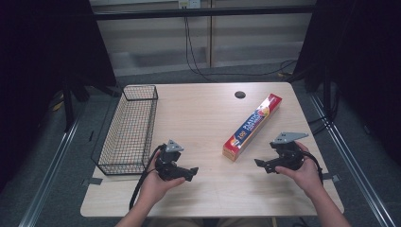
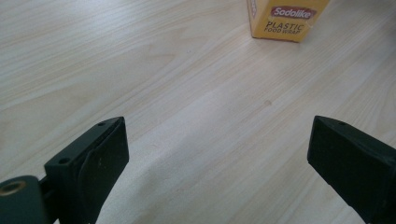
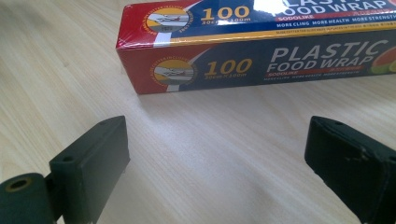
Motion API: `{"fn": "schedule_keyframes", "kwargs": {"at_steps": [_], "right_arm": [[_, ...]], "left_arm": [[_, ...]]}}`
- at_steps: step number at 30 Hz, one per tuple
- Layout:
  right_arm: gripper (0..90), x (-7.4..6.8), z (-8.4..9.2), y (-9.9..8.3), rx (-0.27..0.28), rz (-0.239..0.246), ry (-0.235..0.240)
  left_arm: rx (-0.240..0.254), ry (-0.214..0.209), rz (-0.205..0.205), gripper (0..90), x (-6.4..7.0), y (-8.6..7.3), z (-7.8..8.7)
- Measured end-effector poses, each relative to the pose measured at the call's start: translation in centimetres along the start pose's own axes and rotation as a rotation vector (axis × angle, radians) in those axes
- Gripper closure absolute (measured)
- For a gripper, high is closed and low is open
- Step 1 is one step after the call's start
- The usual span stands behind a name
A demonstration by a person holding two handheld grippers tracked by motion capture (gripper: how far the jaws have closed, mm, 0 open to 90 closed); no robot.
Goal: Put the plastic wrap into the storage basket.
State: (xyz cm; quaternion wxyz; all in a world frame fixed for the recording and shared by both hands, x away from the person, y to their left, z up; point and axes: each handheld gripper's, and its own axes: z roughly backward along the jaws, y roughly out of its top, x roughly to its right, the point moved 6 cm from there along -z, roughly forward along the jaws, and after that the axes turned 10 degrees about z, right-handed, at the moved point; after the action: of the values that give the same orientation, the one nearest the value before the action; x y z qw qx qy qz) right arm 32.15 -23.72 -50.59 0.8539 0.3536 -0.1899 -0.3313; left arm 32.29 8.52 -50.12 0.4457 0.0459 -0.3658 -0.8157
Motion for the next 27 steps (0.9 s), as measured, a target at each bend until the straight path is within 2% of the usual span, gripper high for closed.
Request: {"fn": "schedule_keyframes", "kwargs": {"at_steps": [3, 5, 11, 14, 15, 16, 22, 24, 27], "right_arm": [[6.3, 0.1, -0.1, 0.1, -0.001, -0.007, -0.002], [7.6, 0.3, -0.2, 0.0, -0.006, -0.017, 0.008], [7.9, 0.8, -0.3, 0.2, -0.018, -0.008, 0.002], [7.9, 0.7, -0.3, 0.3, -0.018, -0.013, 0.005], [8.0, 0.6, -0.3, 0.4, -0.019, -0.009, 0.002], [8.0, 0.6, -0.3, 0.5, -0.012, -0.004, 0.005], [8.6, 0.5, -0.1, 0.7, -0.004, 0.000, 0.002], [8.7, 0.6, 0.0, 0.6, 0.005, -0.003, 0.002], [8.7, 0.5, 0.2, 0.6, 0.006, -0.004, 0.003]], "left_arm": [[0.003, 0.000, 0.005, 5.3, 0.1, 0.1, -0.1], [-0.007, -0.010, -0.008, 5.3, 0.2, 0.1, -0.1], [-0.008, -0.016, -0.010, 5.3, 0.3, 0.0, -0.2], [-0.003, -0.027, 0.004, 5.3, 0.6, 0.0, -0.3], [-0.015, -0.024, -0.013, 5.2, 0.6, 0.1, -0.3], [-0.014, -0.037, -0.017, 5.3, 1.0, 0.2, -0.4], [-0.009, -0.048, -0.024, 5.1, 2.1, 0.9, -0.9], [-0.003, -0.061, -0.045, 5.0, 3.0, 1.5, -1.1], [-0.013, -0.076, -0.036, 4.7, 3.5, 1.8, -1.4]]}}
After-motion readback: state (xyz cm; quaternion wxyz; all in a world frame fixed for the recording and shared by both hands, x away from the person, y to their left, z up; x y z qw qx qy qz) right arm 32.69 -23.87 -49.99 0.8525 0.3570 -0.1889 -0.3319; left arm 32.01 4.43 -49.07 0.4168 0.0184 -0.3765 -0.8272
